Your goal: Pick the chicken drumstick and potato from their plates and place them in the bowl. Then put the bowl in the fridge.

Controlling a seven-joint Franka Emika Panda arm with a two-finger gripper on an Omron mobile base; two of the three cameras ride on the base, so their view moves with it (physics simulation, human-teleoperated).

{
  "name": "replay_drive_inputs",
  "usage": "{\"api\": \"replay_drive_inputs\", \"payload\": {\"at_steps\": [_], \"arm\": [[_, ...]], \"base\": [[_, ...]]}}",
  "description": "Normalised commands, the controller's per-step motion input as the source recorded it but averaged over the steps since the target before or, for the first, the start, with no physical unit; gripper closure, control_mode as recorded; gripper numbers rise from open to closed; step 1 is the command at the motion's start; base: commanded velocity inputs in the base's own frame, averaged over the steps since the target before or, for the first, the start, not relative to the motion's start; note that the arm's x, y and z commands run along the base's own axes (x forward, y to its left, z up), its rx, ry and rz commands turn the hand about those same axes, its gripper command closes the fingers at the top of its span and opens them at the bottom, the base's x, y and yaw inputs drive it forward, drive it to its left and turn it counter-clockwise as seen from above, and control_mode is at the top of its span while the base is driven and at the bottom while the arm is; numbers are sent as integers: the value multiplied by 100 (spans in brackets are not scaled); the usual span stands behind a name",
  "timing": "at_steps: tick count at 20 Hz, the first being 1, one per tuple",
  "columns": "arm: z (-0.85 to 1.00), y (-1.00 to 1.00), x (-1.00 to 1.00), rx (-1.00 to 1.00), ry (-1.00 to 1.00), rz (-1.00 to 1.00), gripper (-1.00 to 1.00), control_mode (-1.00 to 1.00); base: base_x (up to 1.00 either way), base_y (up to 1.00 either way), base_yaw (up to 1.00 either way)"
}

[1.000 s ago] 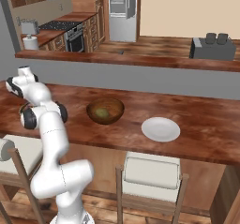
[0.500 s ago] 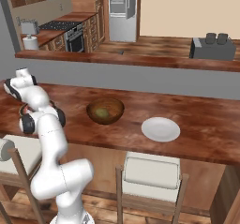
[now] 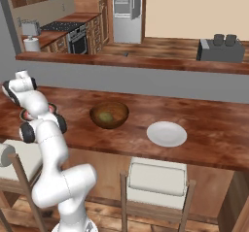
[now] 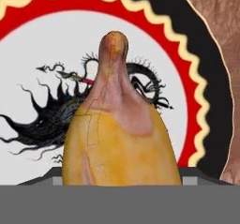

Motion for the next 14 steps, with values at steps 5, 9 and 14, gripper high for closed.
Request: {"api": "replay_drive_inputs", "payload": {"at_steps": [5,9,14], "arm": [[35,-31,-29,3,4,0,100,-100],[46,-41,-33,6,1,0,100,-100],[39,-55,-40,9,-1,3,100,-100]], "base": [[0,0,0],[0,0,0],[0,0,0]]}}
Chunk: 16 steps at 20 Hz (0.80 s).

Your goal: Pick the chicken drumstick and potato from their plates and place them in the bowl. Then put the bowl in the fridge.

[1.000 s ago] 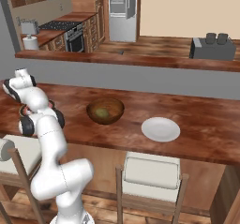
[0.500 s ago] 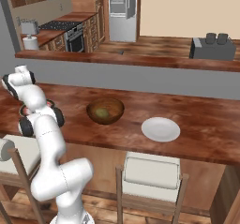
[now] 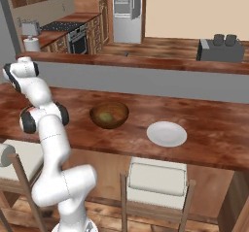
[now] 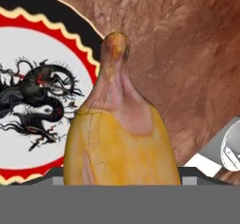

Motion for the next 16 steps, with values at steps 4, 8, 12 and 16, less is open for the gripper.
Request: {"api": "replay_drive_inputs", "payload": {"at_steps": [4,8,12,16], "arm": [[25,-67,-38,4,-5,3,100,-100],[17,-72,-33,0,-5,2,100,-100],[10,-80,-39,2,-7,6,100,-100],[0,-83,-46,2,-7,8,100,-100]], "base": [[0,0,0],[0,0,0],[0,0,0],[0,0,0]]}}
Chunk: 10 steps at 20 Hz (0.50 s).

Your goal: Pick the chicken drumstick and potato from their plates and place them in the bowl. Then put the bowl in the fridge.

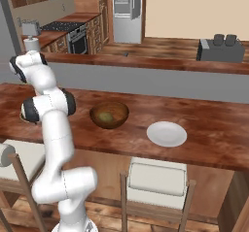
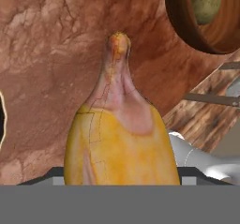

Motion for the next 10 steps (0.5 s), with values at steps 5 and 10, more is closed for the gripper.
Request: {"api": "replay_drive_inputs", "payload": {"at_steps": [5,10], "arm": [[1,-83,-37,13,-8,2,100,-100],[11,-76,-27,23,-13,1,100,-100]], "base": [[0,0,0],[0,0,0]]}}
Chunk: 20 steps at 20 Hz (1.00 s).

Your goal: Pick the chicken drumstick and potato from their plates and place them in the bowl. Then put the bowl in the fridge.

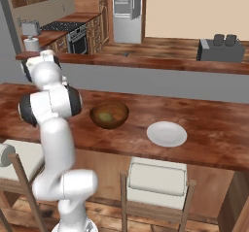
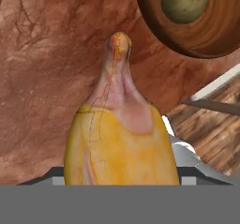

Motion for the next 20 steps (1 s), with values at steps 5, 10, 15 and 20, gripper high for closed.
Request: {"api": "replay_drive_inputs", "payload": {"at_steps": [5,10,15,20], "arm": [[8,-78,-12,23,-10,1,100,-100],[12,-74,0,20,-6,1,100,-100],[17,-62,12,7,-4,3,100,-100],[18,-59,9,1,0,6,100,-100]], "base": [[0,0,0],[0,0,0],[0,0,0],[0,0,0]]}}
